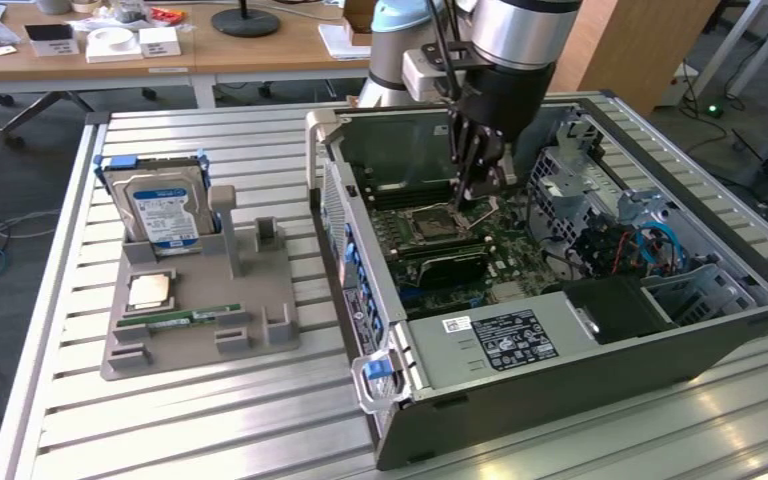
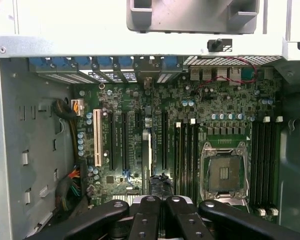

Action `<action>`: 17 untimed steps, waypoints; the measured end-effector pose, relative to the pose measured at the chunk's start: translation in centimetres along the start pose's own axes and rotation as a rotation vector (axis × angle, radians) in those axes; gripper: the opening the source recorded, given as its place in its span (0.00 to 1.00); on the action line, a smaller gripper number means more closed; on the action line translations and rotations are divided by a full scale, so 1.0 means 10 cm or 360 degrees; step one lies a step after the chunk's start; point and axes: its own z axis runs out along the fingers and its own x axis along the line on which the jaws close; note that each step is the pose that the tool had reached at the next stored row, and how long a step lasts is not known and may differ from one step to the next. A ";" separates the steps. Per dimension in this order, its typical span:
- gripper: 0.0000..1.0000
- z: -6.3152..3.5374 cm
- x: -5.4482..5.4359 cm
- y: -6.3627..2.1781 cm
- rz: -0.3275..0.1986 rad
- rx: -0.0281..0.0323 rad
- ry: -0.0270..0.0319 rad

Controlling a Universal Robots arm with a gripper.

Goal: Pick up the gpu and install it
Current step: 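Press down on the gpu until it lock into place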

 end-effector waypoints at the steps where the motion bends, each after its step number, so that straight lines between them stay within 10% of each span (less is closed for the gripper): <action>1: 0.11 0.010 0.00 0.002 0.0000 0.00001 0.00000; 17: 0.11 0.064 0.00 0.045 0.0000 0.00000 0.00001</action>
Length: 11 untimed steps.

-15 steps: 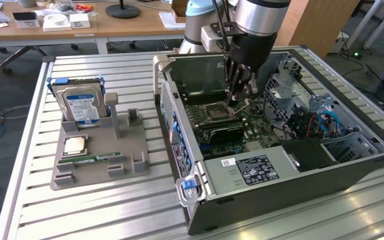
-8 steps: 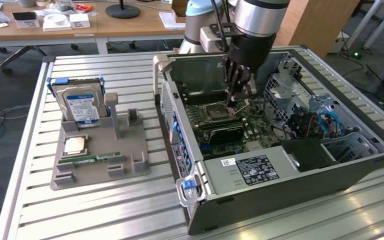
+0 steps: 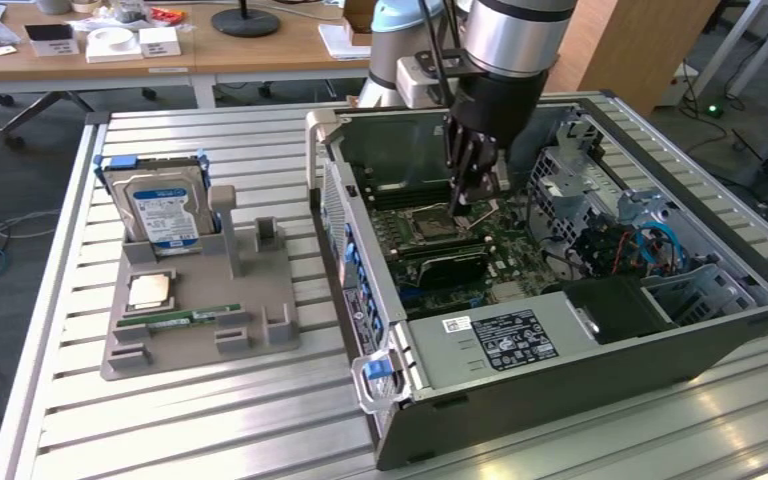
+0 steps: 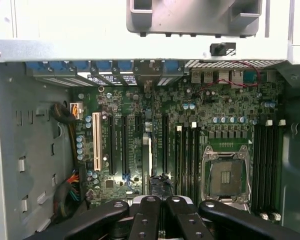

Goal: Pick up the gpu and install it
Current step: 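Press down on the gpu until it lock into place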

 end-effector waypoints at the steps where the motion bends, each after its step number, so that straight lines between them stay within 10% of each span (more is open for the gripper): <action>1: 0.11 0.018 0.00 0.000 0.0000 0.00000 0.00000; 11: 0.11 0.199 0.00 0.003 0.0000 0.00001 -0.00001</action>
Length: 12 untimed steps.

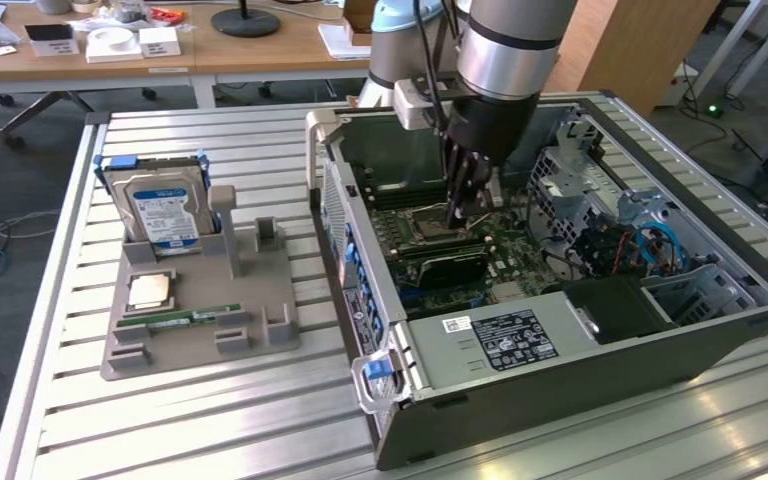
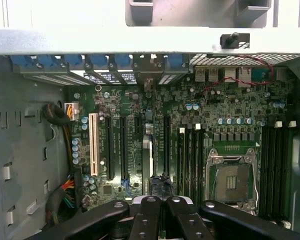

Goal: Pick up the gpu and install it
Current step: 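Press down on the gpu until it lock into place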

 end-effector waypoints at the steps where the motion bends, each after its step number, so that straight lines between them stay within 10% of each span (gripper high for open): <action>1: 0.11 0.017 0.00 0.000 0.0000 0.00000 0.00002; 12: 0.11 0.062 0.00 -0.011 0.0000 -0.00117 0.00046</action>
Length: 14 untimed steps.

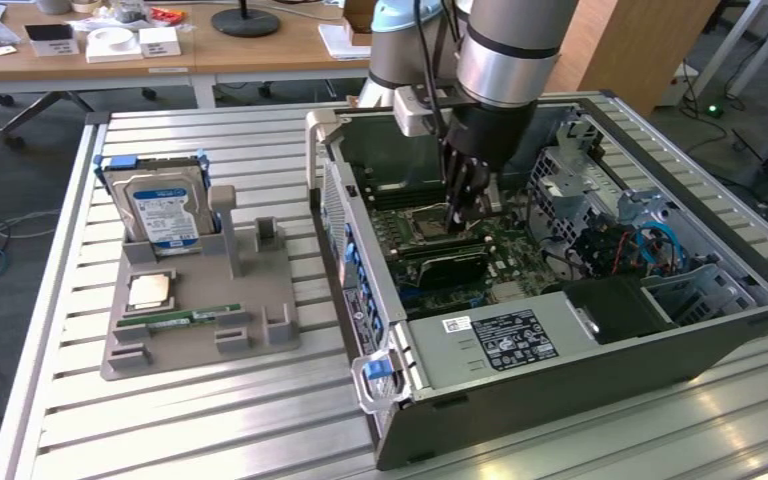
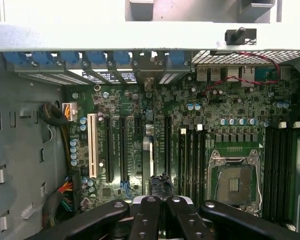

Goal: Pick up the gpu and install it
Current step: 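Press down on the gpu until it lock into place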

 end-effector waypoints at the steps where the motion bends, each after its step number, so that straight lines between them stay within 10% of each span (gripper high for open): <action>1: 0.11 -0.001 0.00 -0.009 0.0000 -0.00087 0.00029; 14: 0.11 0.138 0.00 -0.013 0.0000 -0.00162 0.00042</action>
